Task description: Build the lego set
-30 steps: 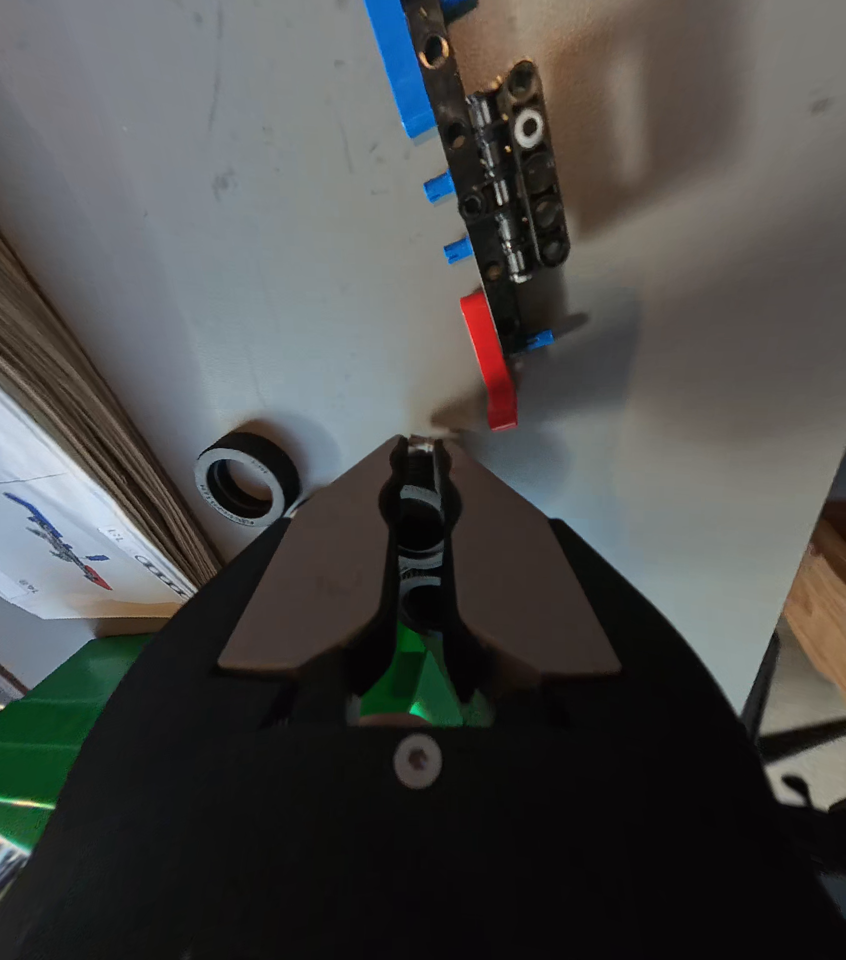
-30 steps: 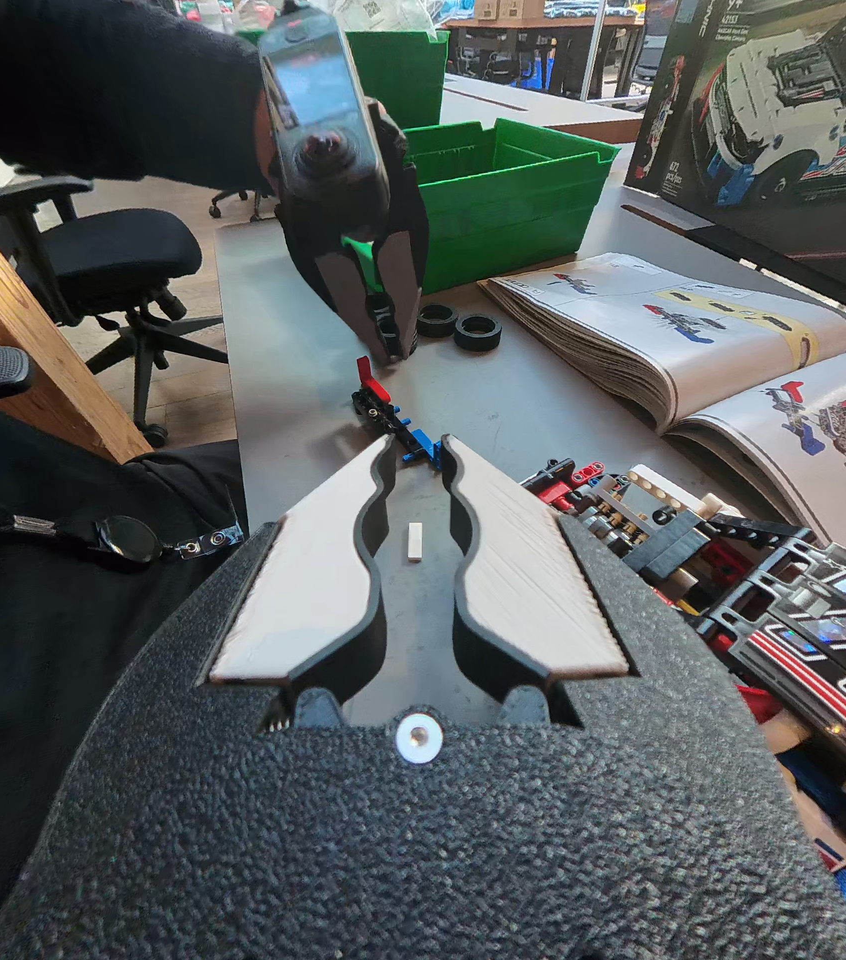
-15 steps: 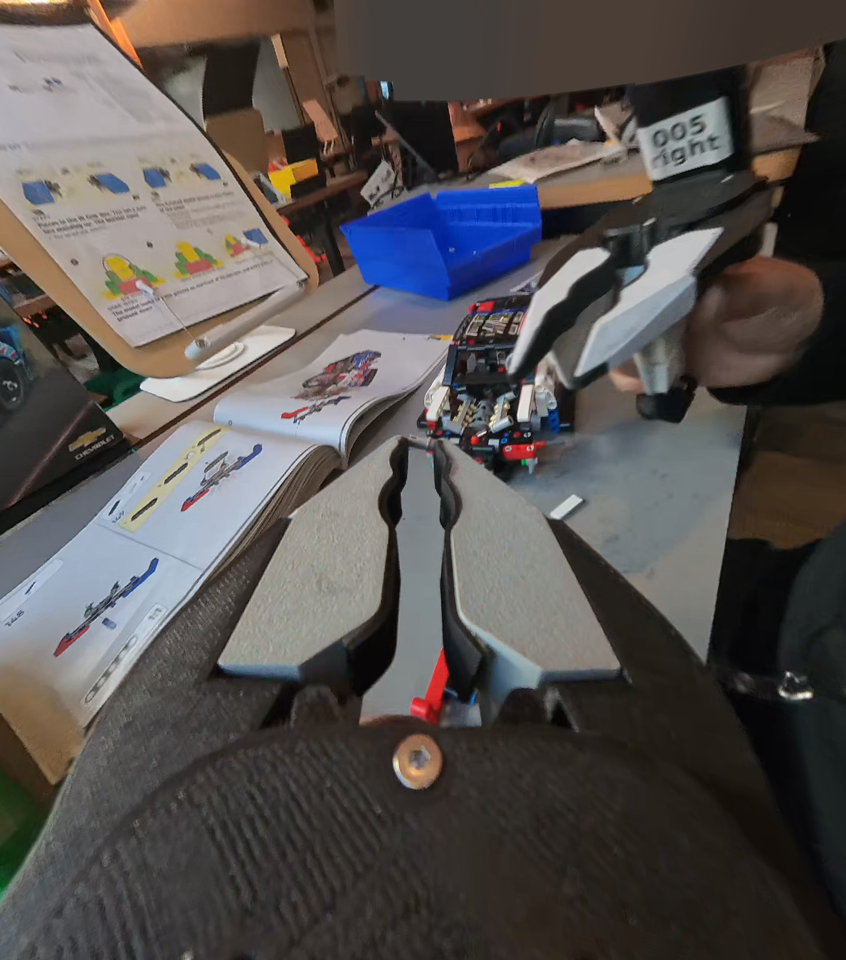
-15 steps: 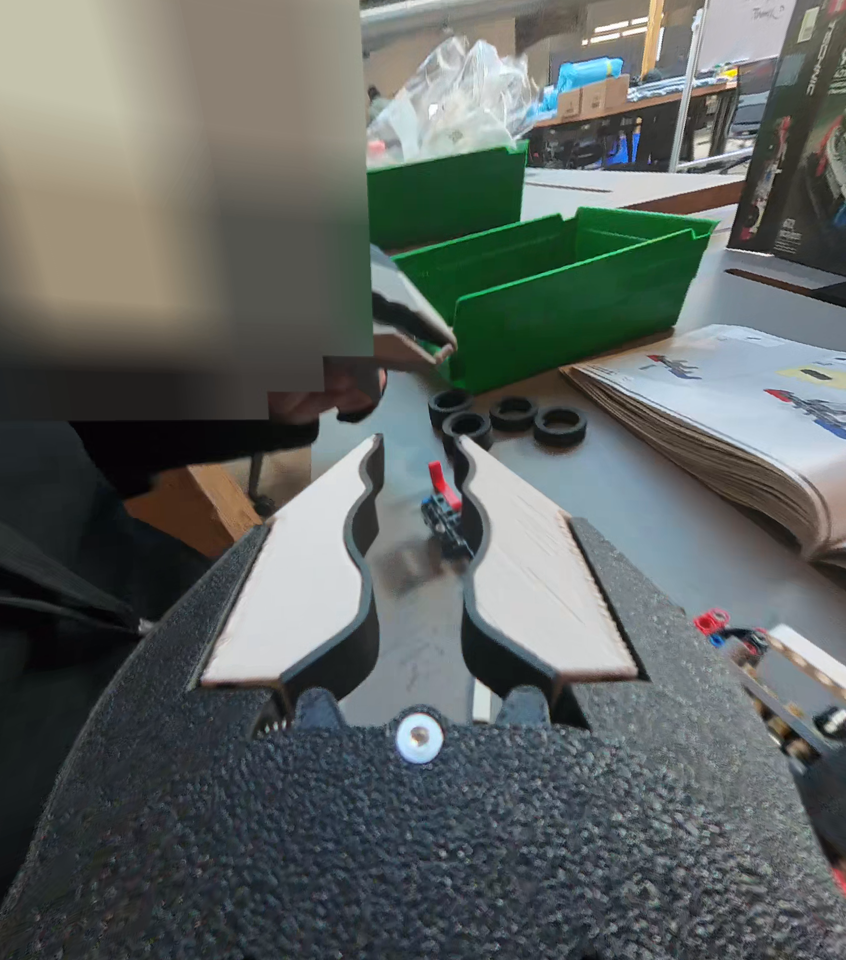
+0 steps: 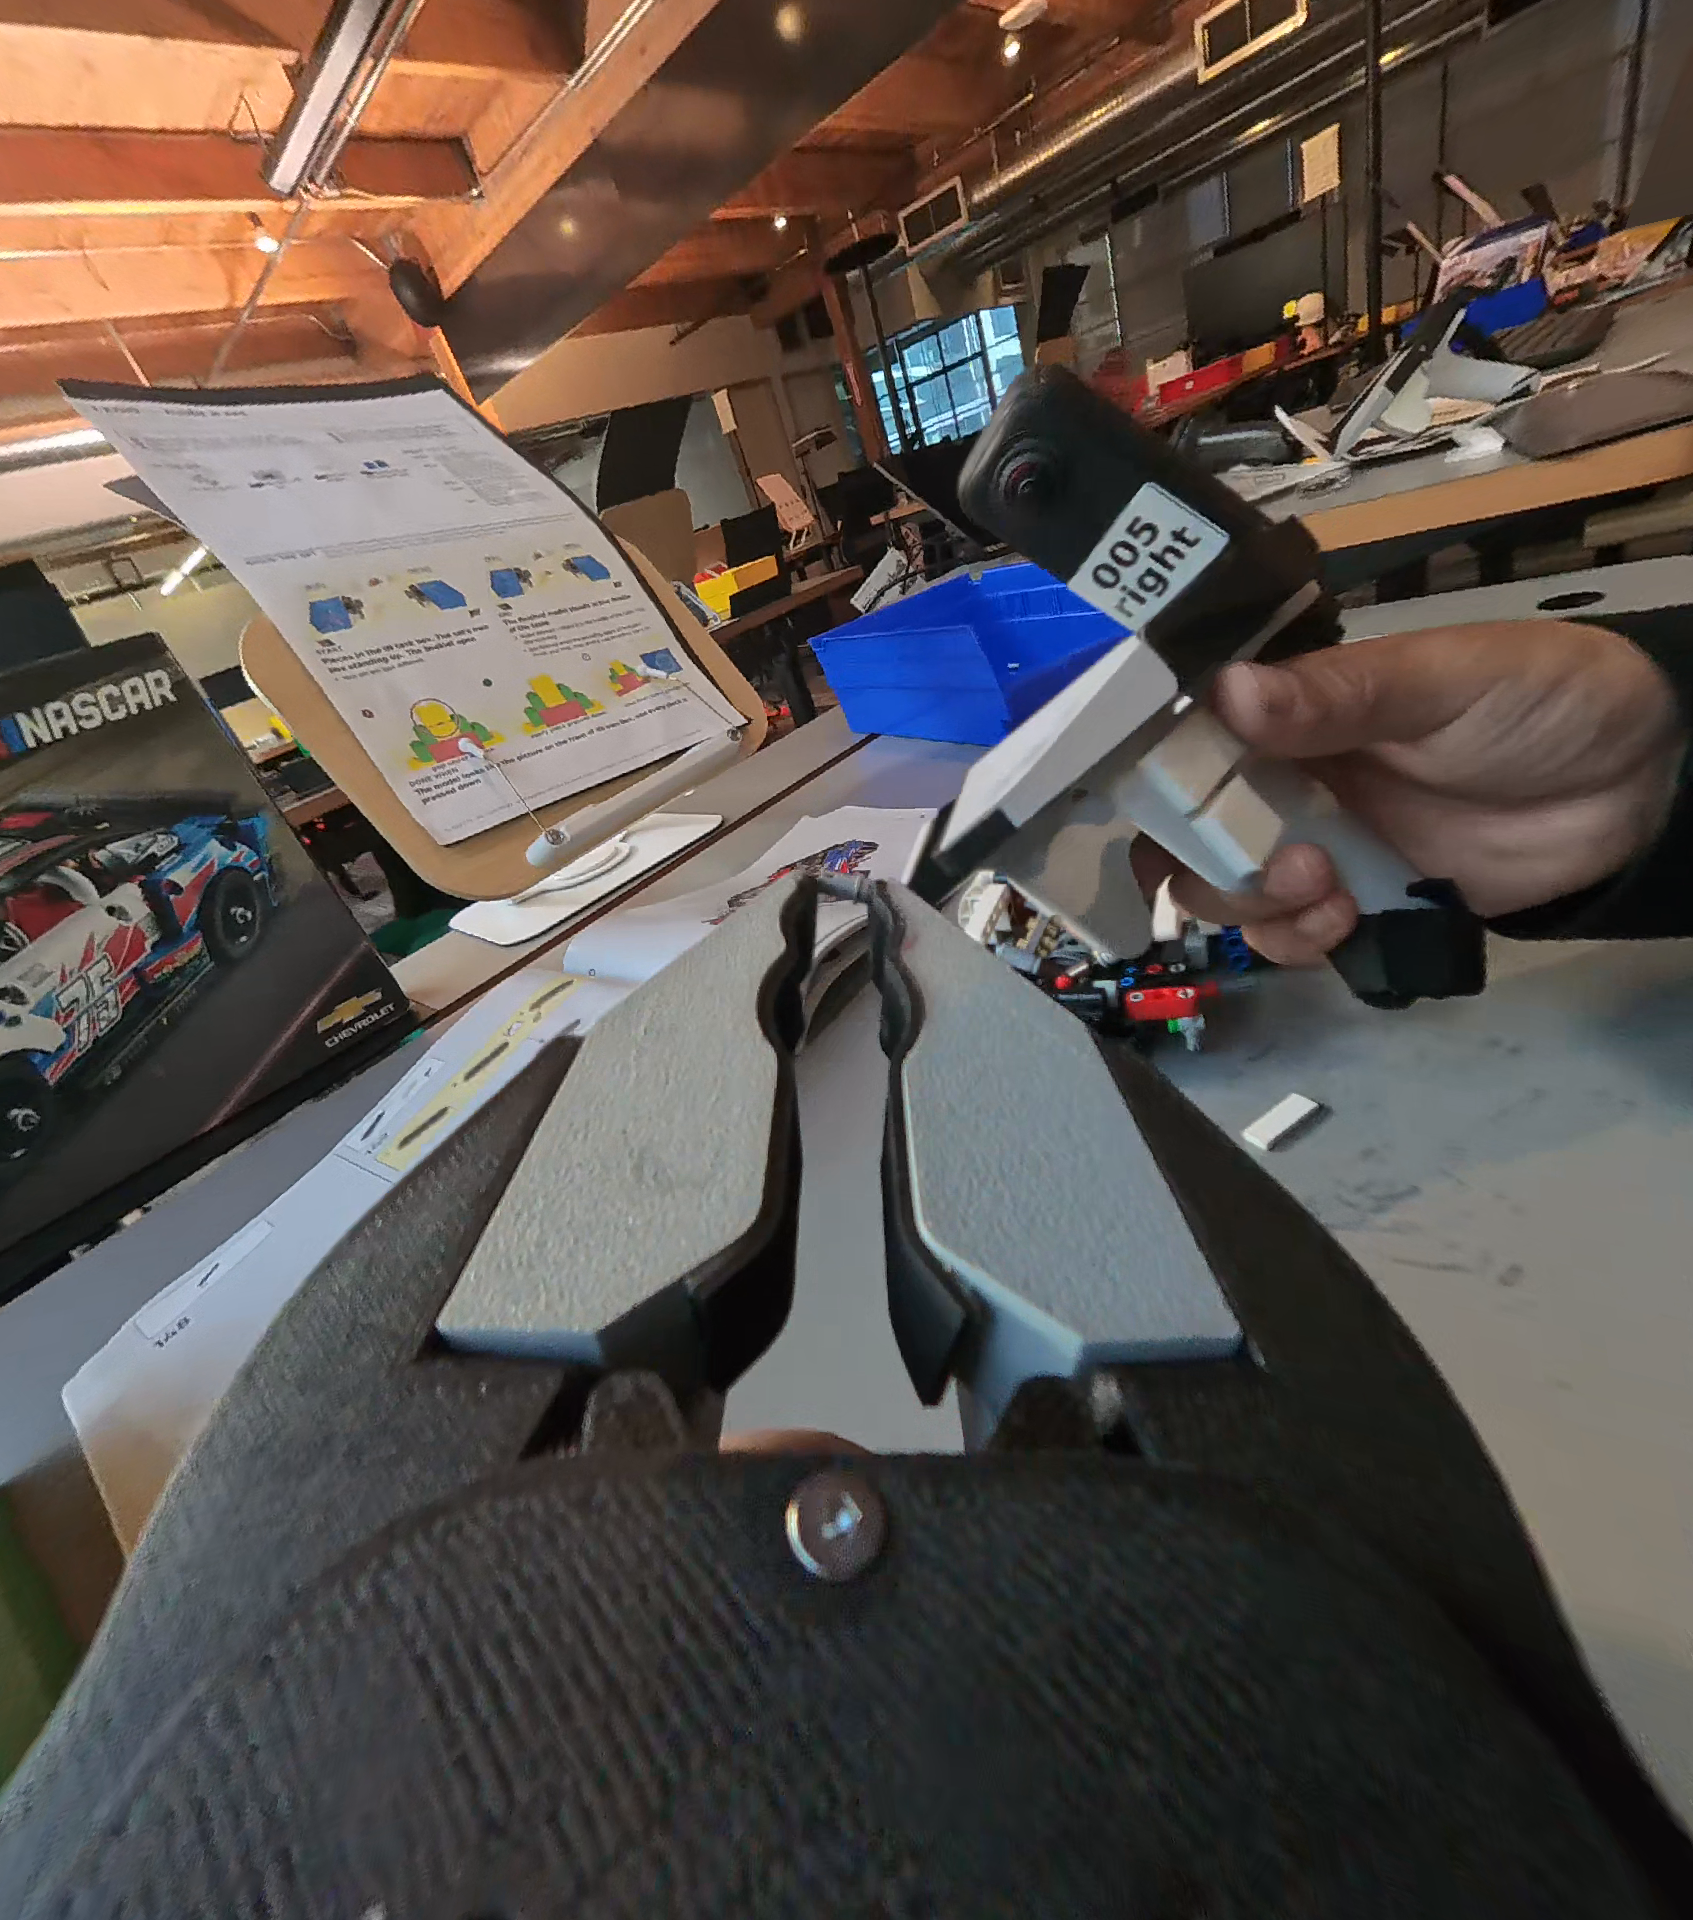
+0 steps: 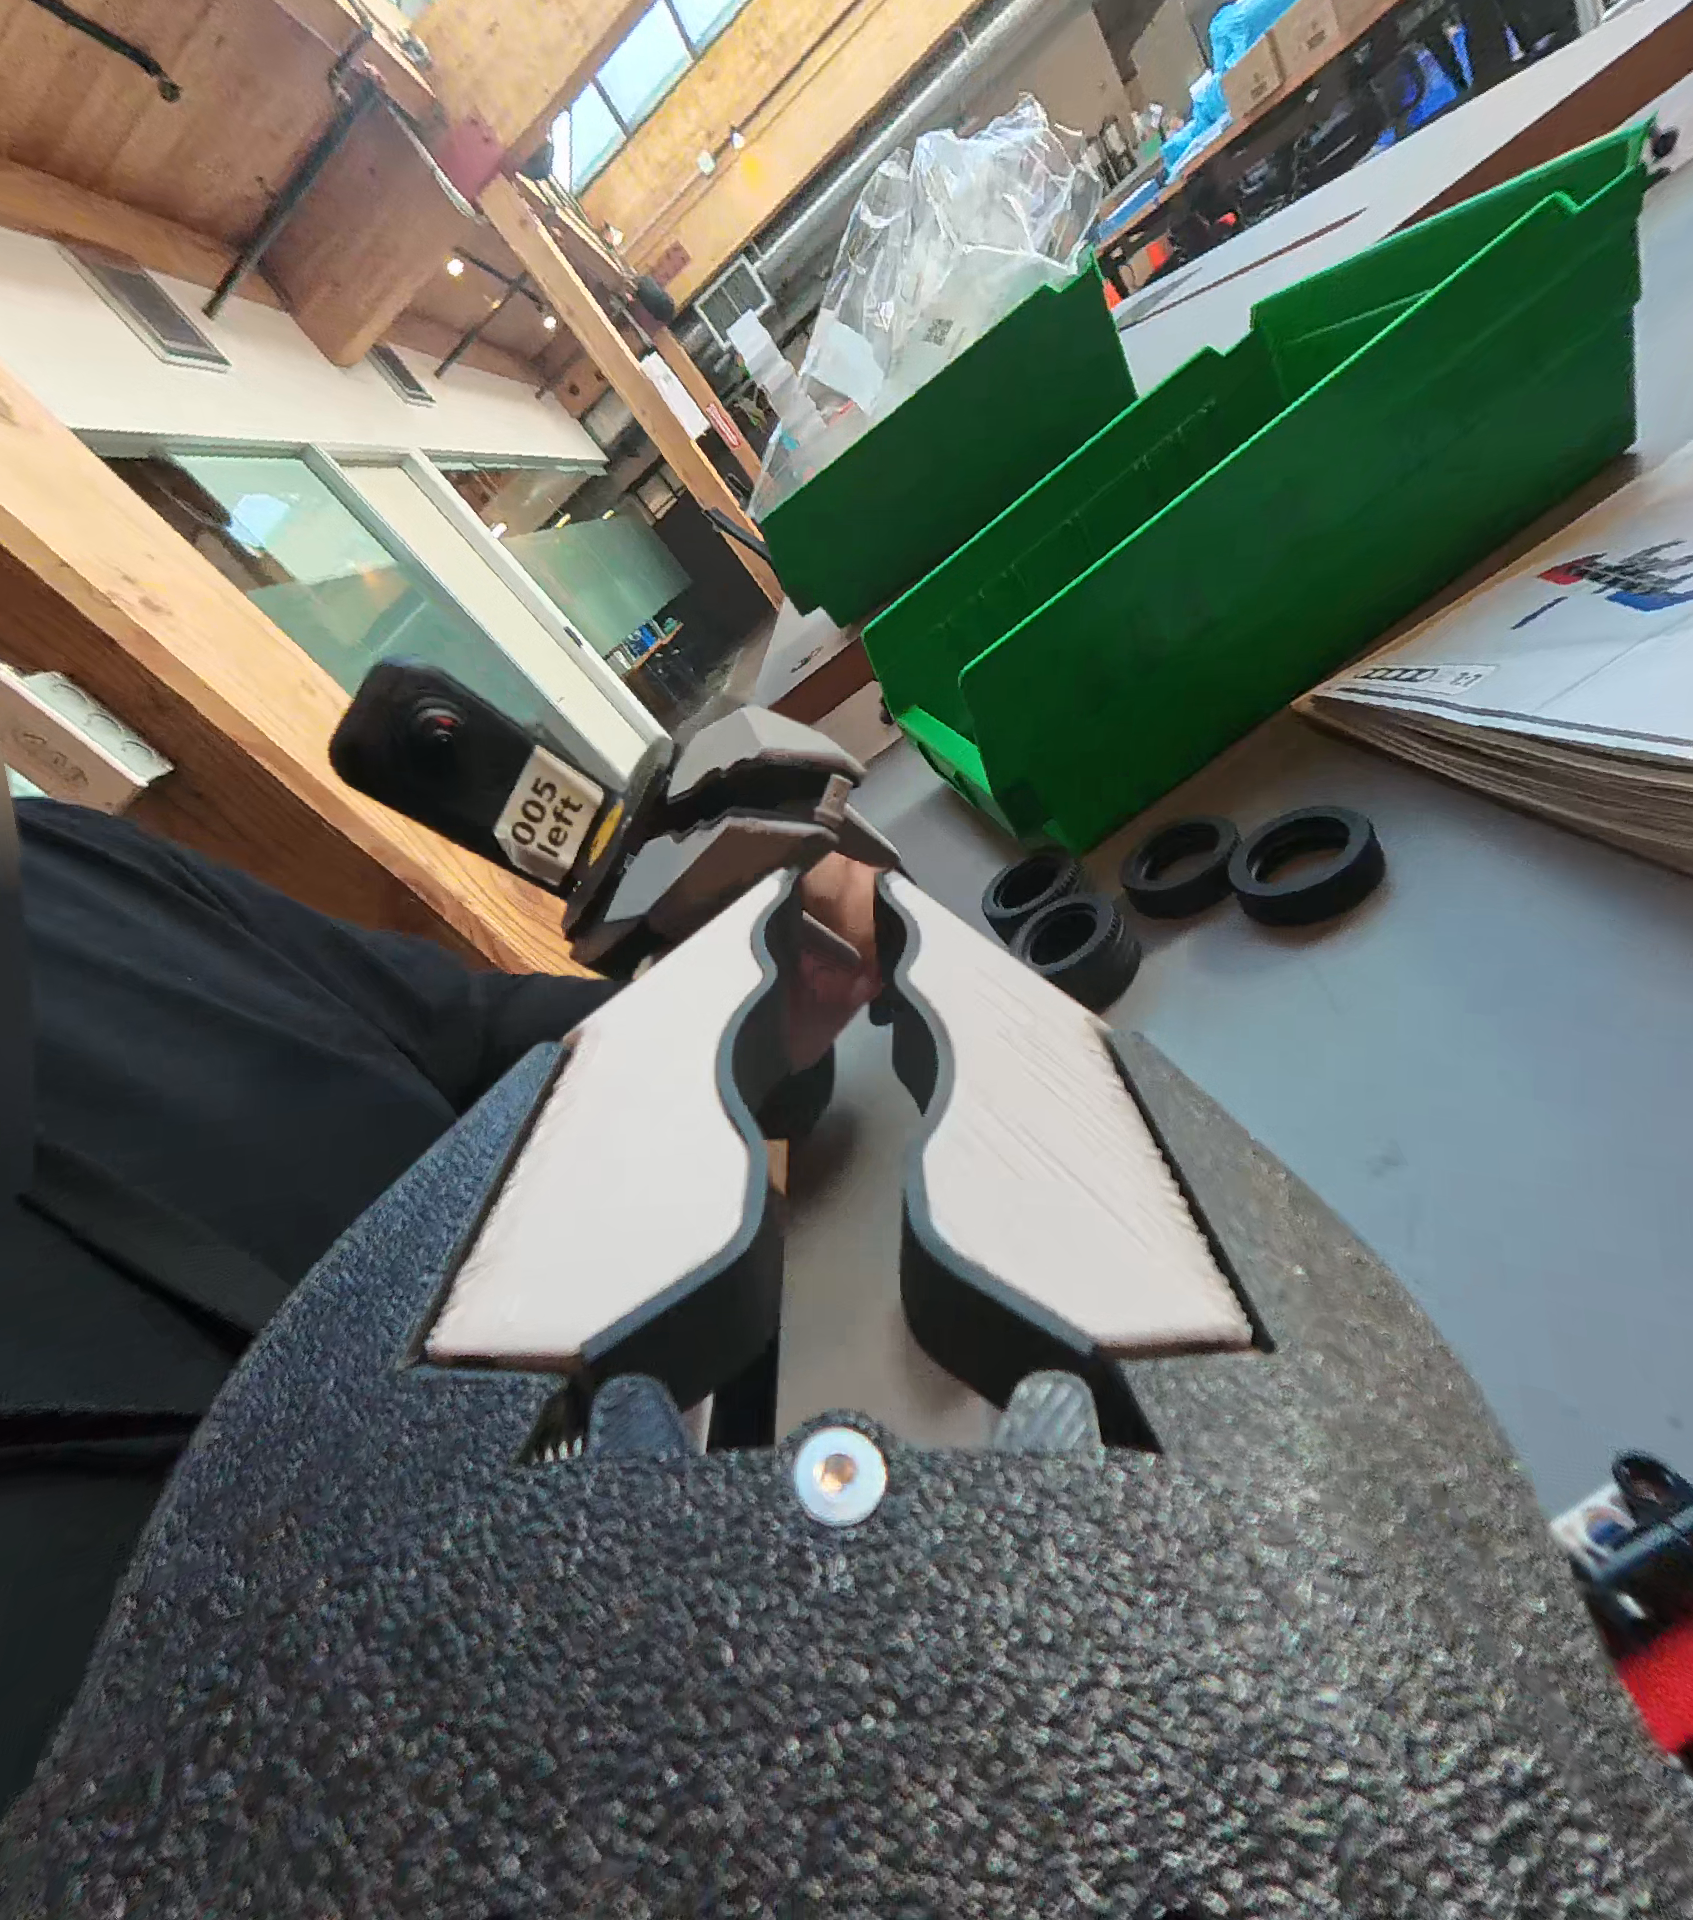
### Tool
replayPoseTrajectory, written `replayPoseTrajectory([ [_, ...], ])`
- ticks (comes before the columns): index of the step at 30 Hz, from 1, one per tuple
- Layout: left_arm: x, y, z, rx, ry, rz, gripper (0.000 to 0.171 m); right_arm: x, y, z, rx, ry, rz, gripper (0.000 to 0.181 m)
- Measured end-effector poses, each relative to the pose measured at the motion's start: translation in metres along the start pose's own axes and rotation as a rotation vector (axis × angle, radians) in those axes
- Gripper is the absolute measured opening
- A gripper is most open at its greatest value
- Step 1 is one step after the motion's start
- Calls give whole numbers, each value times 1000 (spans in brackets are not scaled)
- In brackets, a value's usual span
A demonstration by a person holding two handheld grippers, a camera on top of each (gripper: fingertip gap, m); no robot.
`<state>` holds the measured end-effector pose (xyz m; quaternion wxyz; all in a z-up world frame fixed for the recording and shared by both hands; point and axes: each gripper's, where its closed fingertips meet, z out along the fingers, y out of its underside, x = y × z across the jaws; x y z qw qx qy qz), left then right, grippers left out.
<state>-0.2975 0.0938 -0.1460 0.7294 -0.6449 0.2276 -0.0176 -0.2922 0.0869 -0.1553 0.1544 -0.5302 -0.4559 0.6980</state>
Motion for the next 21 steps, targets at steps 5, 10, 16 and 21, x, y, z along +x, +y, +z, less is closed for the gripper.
replayPoseTrajectory([
  [5, 8, -4, 6, 7, 13, 45, 6, -4, -10, 1, 32, -45, 28, 13],
  [10, 10, -6, 8, 11, 13, 65, 7, -9, -7, 0, 19, -105, 99, 8],
  [16, 13, -5, 8, -8, -11, 150, 7, -9, -5, -1, 18, -131, 161, 7],
  [21, 18, -5, 6, -27, -4, 189, 7, -12, -1, -2, 6, -143, 173, 6],
])
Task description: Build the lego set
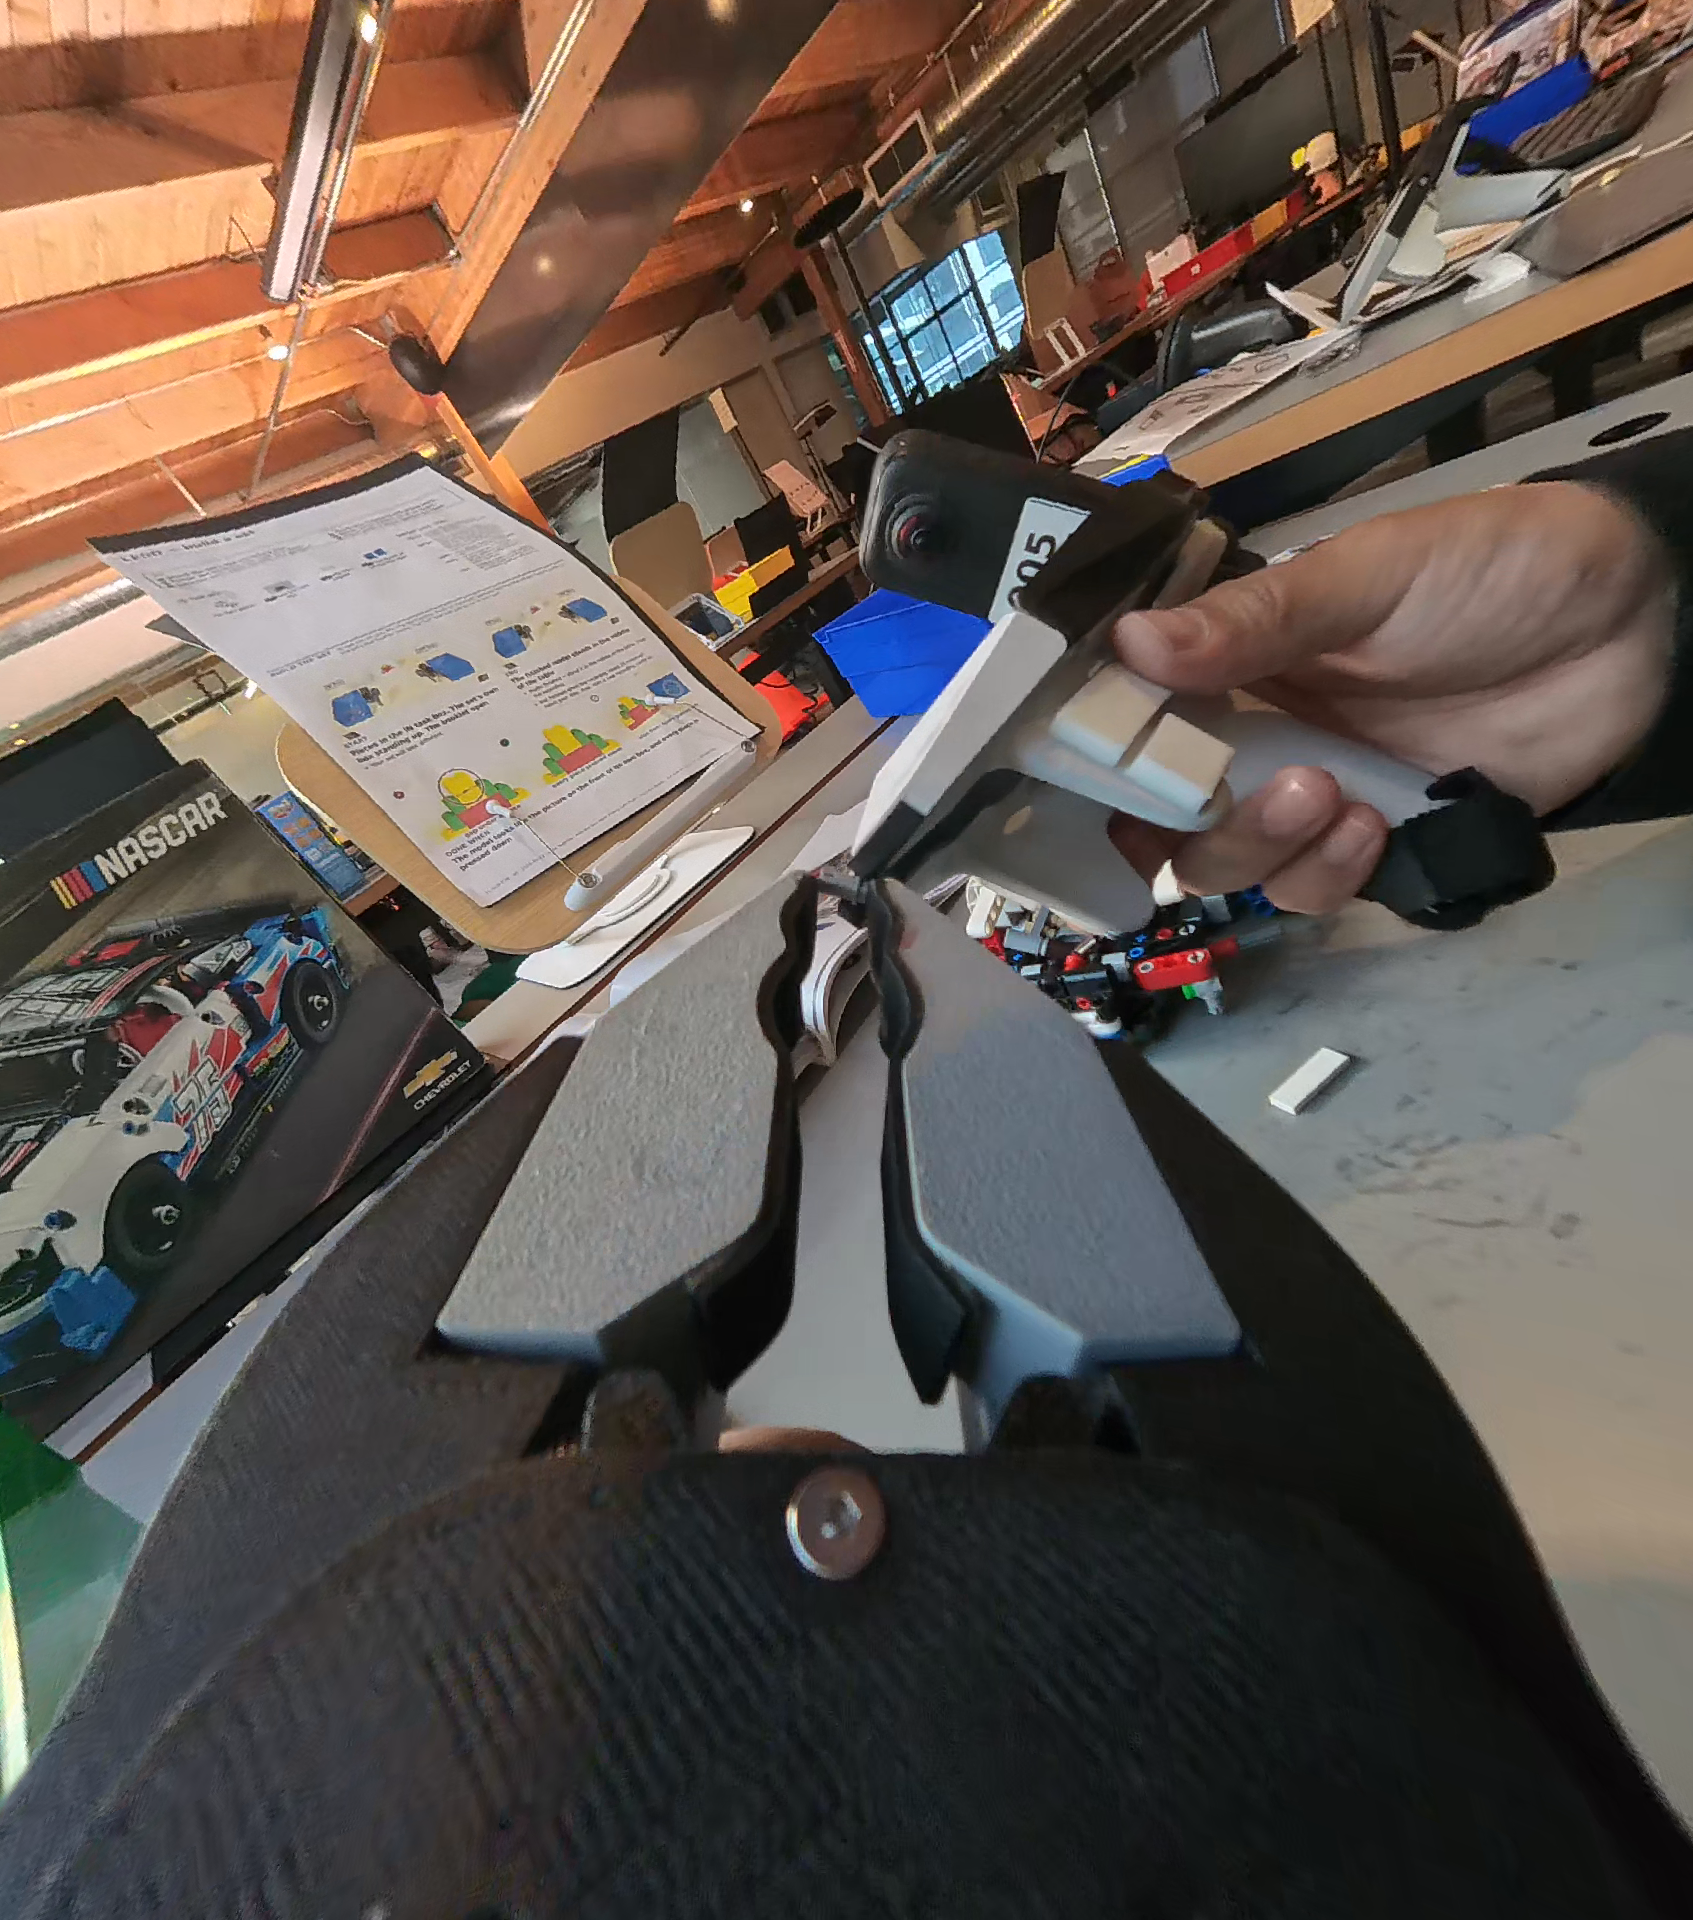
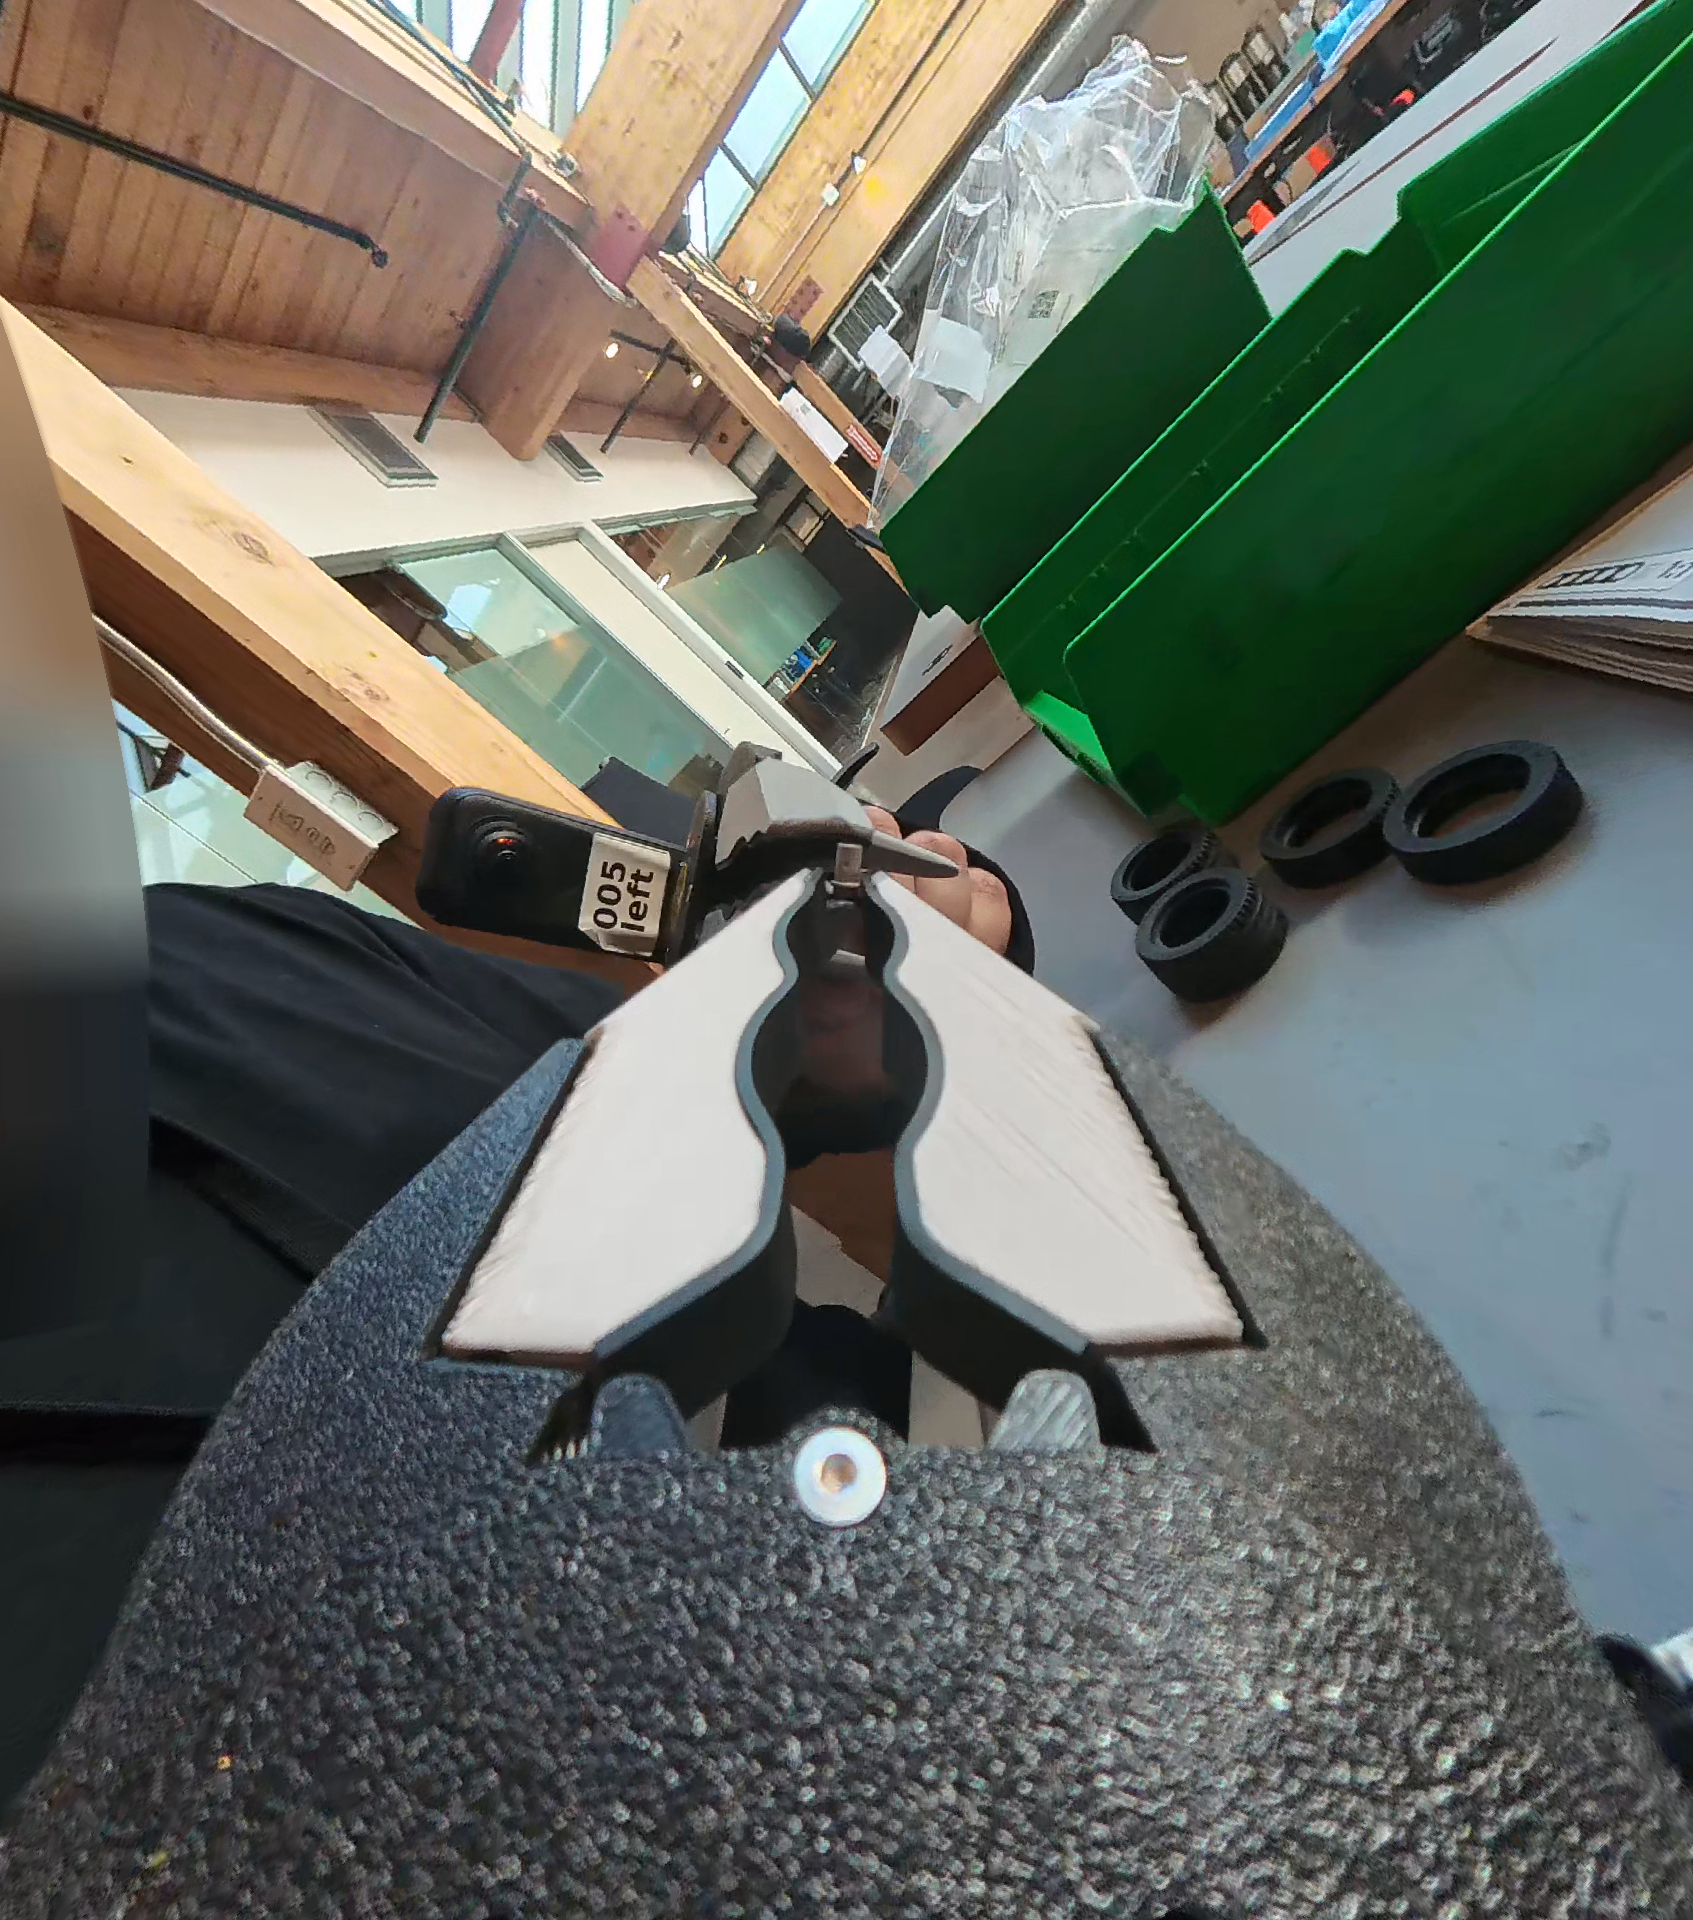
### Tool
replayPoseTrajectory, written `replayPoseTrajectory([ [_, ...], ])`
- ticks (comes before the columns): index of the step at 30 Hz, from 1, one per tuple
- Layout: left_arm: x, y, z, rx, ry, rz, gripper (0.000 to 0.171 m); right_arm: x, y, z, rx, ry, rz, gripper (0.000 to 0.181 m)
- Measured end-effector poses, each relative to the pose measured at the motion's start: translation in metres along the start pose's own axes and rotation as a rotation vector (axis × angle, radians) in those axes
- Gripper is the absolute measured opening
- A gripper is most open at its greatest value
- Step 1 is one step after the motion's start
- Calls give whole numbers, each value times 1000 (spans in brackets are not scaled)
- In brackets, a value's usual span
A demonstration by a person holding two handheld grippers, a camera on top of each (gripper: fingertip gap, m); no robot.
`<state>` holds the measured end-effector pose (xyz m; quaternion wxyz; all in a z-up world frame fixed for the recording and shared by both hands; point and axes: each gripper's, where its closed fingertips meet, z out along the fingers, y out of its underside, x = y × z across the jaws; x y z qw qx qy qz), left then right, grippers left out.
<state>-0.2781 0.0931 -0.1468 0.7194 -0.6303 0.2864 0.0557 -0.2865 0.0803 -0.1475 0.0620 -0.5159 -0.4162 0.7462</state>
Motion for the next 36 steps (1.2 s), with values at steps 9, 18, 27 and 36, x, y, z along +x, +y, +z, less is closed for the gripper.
replayPoseTrajectory([
  [9, 10, 7, -4, -73, 93, -66, 4, 7, 9, -6, -133, 130, -157, 4],
  [18, 42, 50, -21, -310, 337, -120, 8, 35, 36, -25, -419, 324, -334, 4],
  [27, 57, 54, -17, -420, 463, 71, 15, 40, 64, -31, -709, 388, -571, 4],
  [36, 68, 57, -4, -405, 434, 386, 10, 38, 74, -35, -744, 361, -499, 4],
])
